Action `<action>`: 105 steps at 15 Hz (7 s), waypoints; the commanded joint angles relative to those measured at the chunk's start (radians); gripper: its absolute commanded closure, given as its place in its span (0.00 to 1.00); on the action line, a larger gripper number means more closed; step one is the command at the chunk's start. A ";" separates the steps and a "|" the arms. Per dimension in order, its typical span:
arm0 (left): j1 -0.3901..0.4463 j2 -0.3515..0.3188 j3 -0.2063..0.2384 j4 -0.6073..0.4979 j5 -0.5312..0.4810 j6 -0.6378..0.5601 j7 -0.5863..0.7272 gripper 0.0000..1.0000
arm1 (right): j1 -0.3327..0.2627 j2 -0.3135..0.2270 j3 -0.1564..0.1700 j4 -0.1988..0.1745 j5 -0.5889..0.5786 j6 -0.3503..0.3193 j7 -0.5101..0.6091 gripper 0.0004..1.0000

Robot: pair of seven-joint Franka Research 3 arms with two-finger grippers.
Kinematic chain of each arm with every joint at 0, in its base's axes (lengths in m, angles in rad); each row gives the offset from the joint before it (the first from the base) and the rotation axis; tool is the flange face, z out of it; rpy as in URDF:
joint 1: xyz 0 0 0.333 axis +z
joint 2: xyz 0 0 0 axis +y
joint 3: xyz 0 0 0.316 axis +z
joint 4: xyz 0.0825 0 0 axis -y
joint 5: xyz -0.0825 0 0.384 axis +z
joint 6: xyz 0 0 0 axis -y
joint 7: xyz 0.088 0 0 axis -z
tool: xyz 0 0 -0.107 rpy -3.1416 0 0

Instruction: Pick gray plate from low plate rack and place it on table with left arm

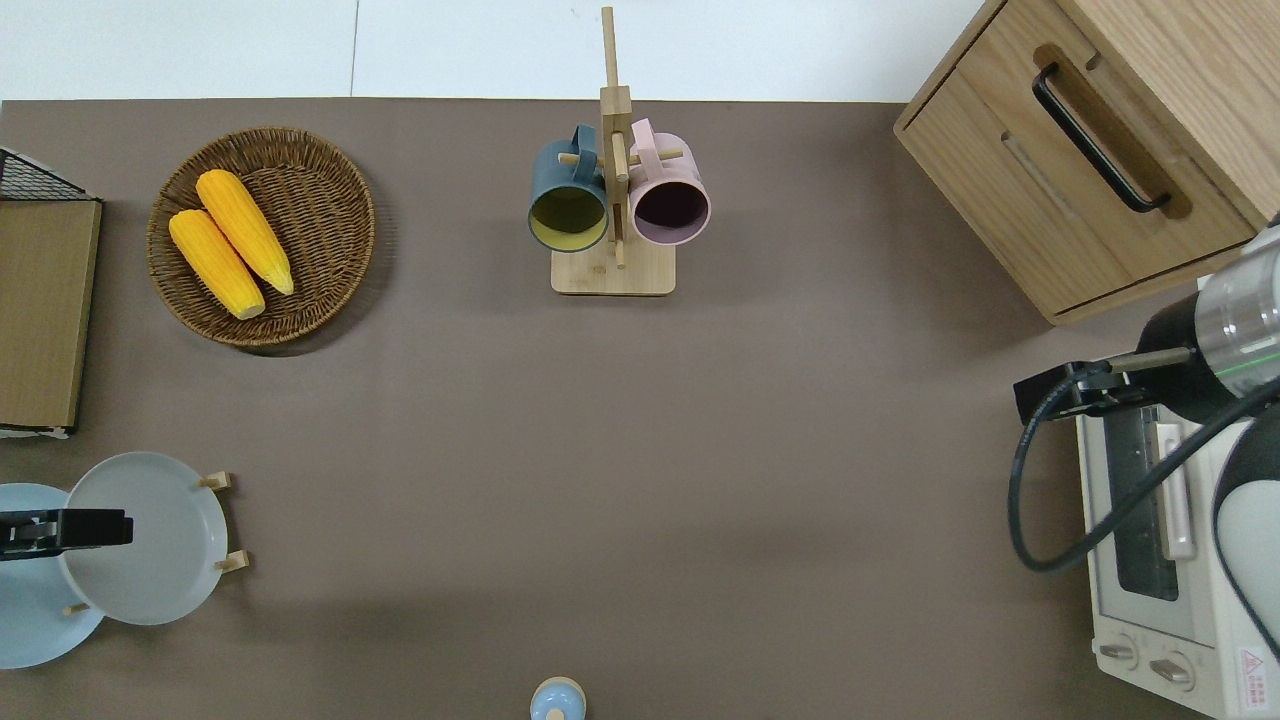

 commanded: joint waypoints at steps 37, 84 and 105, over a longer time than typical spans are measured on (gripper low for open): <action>0.100 0.055 -0.020 -0.262 0.252 0.380 -0.218 0.97 | -0.023 -0.002 0.020 0.007 -0.006 -0.011 0.012 0.02; 0.106 0.331 -0.006 -0.095 -0.648 -0.004 0.621 1.00 | -0.023 -0.002 0.021 0.006 -0.006 -0.011 0.012 0.02; 0.039 0.348 -0.026 -0.212 -0.681 0.254 0.629 0.97 | -0.023 -0.002 0.021 0.007 -0.006 -0.011 0.012 0.02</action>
